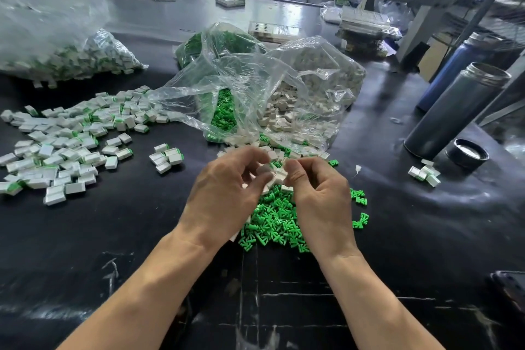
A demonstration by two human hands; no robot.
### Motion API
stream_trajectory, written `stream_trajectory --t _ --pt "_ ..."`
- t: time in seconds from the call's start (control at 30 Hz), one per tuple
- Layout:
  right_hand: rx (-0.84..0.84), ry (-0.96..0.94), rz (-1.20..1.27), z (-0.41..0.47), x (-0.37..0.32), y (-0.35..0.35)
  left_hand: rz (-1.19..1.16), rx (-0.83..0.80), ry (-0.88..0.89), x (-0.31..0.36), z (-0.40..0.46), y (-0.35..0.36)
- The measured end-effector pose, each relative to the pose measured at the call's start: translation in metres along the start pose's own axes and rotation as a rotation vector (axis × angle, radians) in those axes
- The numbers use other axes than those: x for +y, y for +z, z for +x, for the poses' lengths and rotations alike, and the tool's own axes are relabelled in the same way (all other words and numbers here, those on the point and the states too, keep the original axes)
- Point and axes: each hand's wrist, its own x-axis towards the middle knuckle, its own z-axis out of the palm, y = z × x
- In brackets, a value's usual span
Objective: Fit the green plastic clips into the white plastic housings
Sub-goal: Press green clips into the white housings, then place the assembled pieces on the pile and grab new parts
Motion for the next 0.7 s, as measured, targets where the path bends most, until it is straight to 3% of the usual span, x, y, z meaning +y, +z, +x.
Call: stream_trajectory --t 0.3,0.7 --pt "-0.008 0.048 -0.051 0.003 0.005 -0.003 0.565 0.075 -0.356 -0.046 0.021 -0.037" --pt "-0.081 0.08 -0.11 0.003 0.008 -0.005 0.6 0.145 -0.471 -0.061 0.025 -0.045"
